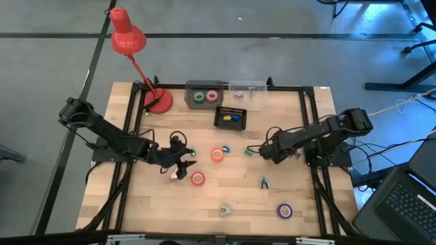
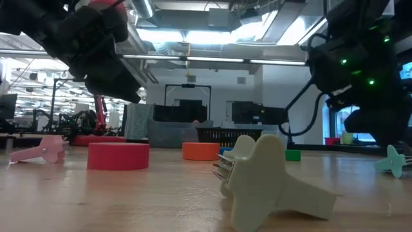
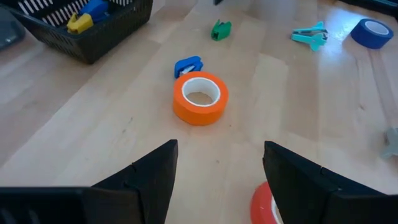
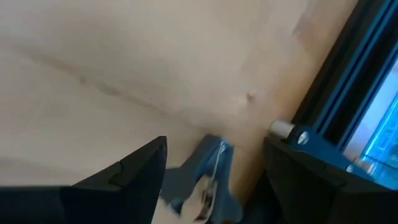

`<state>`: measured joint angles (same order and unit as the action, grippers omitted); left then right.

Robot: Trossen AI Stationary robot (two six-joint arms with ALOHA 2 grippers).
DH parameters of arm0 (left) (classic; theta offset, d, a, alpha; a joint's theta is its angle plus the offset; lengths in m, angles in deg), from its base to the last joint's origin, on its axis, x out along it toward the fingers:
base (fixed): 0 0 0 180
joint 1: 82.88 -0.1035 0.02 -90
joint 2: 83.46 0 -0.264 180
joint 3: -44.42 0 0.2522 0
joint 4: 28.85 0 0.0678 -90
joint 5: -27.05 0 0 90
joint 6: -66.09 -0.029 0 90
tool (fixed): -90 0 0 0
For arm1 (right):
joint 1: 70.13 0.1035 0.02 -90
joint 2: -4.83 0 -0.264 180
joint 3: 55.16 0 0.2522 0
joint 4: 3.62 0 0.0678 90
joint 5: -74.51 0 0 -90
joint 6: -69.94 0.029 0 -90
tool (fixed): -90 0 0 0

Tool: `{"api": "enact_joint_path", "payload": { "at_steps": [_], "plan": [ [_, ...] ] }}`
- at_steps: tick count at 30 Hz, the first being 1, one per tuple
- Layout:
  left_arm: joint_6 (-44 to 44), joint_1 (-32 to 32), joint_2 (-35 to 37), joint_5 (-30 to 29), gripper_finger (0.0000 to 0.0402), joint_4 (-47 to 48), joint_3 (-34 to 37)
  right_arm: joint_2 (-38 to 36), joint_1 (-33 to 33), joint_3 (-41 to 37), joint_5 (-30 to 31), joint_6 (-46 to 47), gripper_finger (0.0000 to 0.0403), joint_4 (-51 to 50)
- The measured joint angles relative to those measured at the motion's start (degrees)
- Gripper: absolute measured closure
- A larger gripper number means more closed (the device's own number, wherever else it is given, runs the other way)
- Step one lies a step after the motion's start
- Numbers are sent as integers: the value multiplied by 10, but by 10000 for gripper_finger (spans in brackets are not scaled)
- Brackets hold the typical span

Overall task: Pick and place Stapler, Stapler remover, tape
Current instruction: Put the black staple remover into the transparent bin

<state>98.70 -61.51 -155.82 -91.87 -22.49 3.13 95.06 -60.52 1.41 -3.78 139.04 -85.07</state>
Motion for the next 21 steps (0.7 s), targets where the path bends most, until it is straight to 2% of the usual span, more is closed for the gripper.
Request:
{"api": "enact_joint_path", "payload": {
  "at_steps": [5, 12, 16, 21],
  "plan": [
    [-16, -14, 0, 5, 174, 0, 0, 0, 30, 8, -39, 35, 137, 4],
    [-52, -31, 0, 25, 176, -1, 0, 0, 60, 11, -50, 71, 153, 16],
    [-60, -41, 0, 33, 174, -1, 0, 0, 64, 11, -50, 72, 201, 17],
    [-59, -48, 0, 33, 177, -1, 0, 0, 64, 10, -40, 69, 299, 17]
  ]
}}
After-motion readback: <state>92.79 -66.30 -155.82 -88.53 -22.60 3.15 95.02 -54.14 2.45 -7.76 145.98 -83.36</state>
